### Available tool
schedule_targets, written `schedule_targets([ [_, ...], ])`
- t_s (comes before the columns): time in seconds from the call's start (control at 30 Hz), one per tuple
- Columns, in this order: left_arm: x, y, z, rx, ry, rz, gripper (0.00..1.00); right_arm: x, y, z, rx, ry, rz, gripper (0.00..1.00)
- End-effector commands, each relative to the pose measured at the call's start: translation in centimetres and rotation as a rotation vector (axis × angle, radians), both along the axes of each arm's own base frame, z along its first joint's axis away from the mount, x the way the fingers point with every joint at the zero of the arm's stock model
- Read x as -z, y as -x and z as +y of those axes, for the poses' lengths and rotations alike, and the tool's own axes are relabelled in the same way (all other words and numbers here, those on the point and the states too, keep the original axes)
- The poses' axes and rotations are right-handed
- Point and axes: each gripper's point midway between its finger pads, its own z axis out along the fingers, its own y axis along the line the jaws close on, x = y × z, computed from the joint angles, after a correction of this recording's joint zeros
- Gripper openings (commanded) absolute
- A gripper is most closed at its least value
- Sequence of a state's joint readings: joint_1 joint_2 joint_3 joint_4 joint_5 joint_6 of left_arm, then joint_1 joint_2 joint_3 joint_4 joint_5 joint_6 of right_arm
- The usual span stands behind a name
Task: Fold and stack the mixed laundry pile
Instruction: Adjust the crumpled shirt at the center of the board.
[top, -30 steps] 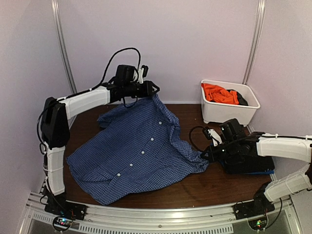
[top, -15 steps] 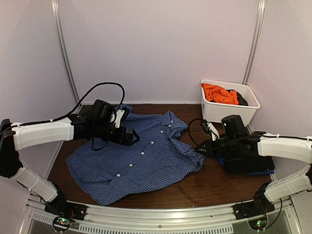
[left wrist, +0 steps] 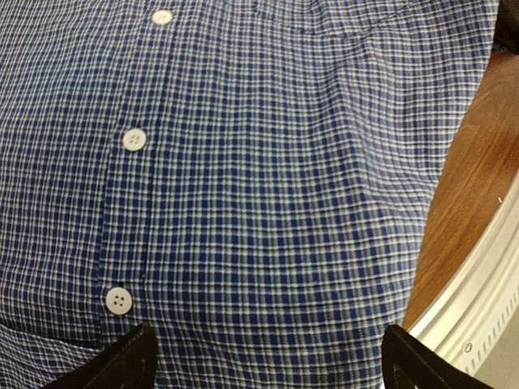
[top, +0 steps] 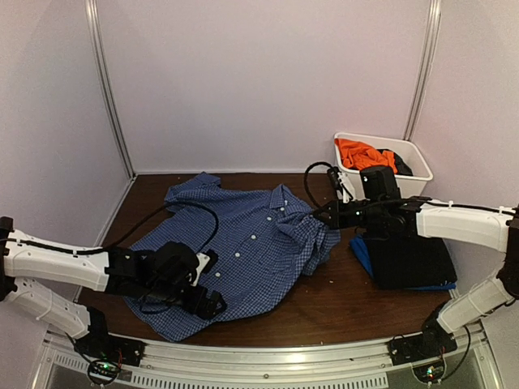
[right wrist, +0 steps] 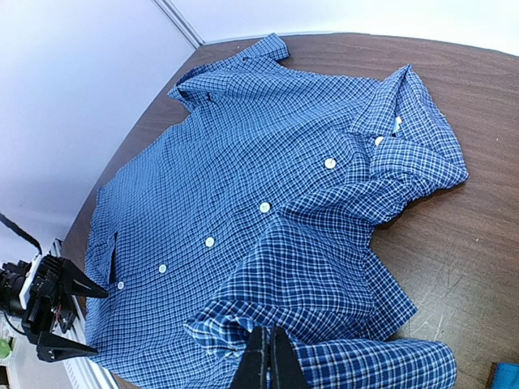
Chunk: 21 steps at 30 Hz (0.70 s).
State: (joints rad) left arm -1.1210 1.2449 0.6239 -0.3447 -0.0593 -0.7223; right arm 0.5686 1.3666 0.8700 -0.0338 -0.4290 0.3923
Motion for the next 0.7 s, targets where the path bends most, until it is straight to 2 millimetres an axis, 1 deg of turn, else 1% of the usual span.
schedule_targets([
  [0.0,1.5,-0.5,1.1,-0.099,-0.008,-0.008,0.98,-1.5,-1.6,0.0,0.039,-0.013,-0.043,0.0],
  [0.1,2.5,0.2,0.4,-0.06,-0.062,-0.015,0.98,-1.2,-1.9,-0.6,0.062,0.002,-0.036,0.0],
  [0.2,2.5,0.8,-0.9,-0.021,-0.1,-0.059,0.98,-1.8,-2.3,-0.9,0.079,-0.008,-0.048,0.0],
  [0.27,2.8,0.1,-0.6,-0.045,-0.152,-0.08,0.97,-2.3,-2.6,-1.1,0.084,-0.007,-0.057,0.0],
  [0.37,2.5,-0.9,-0.5,-0.053,-0.217,-0.125,0.91,-2.8,-2.7,-1.8,0.112,0.009,-0.067,0.0],
  [0.4,2.4,-1.0,-0.7,-0.042,-0.215,-0.128,0.85,-2.8,-2.7,-2.3,0.13,0.018,-0.07,0.0],
  [0.43,2.4,-1.1,-0.8,-0.035,-0.209,-0.127,0.76,-3.0,-2.7,-2.9,0.152,0.023,-0.074,0.0],
  [0.53,2.4,-2.4,0.3,-0.079,-0.194,-0.104,0.42,-3.4,-2.2,-4.7,0.205,0.025,-0.094,0.0],
  [0.6,2.3,-3.9,1.5,-0.133,-0.171,-0.092,0.3,-3.8,-1.6,-5.7,0.232,0.028,-0.109,0.0],
  [0.63,2.1,-5.0,2.3,-0.167,-0.157,-0.092,0.25,-3.9,-1.2,-6.0,0.238,0.029,-0.116,0.0],
  [0.67,1.8,-6.1,3.0,-0.199,-0.147,-0.096,0.22,-3.9,-0.9,-6.4,0.247,0.033,-0.119,0.0],
])
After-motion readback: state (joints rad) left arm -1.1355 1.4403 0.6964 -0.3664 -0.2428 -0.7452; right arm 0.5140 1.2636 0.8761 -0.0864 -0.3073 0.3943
